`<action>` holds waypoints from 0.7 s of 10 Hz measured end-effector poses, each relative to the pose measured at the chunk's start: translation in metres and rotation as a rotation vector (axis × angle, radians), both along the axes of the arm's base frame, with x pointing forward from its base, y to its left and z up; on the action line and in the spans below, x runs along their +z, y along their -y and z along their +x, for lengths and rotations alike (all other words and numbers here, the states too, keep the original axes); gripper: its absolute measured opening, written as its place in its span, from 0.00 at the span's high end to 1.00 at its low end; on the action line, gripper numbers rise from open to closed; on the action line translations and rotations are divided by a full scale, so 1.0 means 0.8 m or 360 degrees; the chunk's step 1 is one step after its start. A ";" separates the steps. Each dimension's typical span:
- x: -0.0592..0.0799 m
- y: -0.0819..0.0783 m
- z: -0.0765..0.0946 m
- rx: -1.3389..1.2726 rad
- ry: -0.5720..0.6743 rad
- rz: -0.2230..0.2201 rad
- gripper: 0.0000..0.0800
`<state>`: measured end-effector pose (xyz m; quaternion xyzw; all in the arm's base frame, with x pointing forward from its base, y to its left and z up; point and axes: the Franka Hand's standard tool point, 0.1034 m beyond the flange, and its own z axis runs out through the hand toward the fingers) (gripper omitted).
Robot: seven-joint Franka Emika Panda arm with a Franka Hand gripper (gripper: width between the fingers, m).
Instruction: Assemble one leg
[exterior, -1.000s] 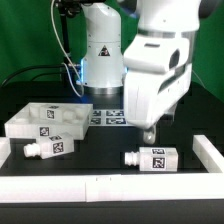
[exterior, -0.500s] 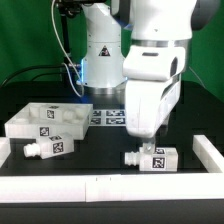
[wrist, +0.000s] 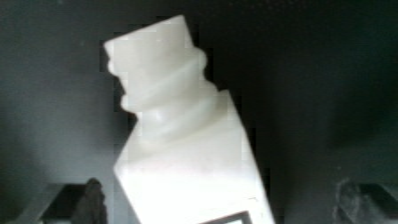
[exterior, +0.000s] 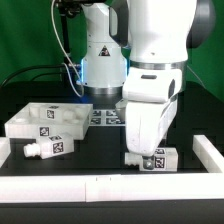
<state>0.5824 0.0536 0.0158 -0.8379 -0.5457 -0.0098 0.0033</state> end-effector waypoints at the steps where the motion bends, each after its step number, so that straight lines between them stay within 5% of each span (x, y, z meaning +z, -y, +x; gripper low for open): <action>1: -0.001 0.000 0.000 0.0000 -0.0002 0.0000 0.24; 2: -0.001 0.000 -0.001 0.0000 -0.0002 0.0000 0.24; 3: -0.001 0.000 -0.001 0.0000 -0.0002 0.0000 0.46; 4: -0.001 0.000 -0.001 0.0000 -0.0003 0.0000 0.46; 5: -0.001 0.000 -0.001 0.0000 -0.0003 0.0000 0.65; 7: 0.002 -0.005 -0.016 -0.0142 -0.0012 0.0000 0.64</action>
Offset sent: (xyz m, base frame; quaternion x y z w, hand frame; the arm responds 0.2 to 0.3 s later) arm 0.0000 0.0000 0.0000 0.0000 0.0000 0.0000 1.0000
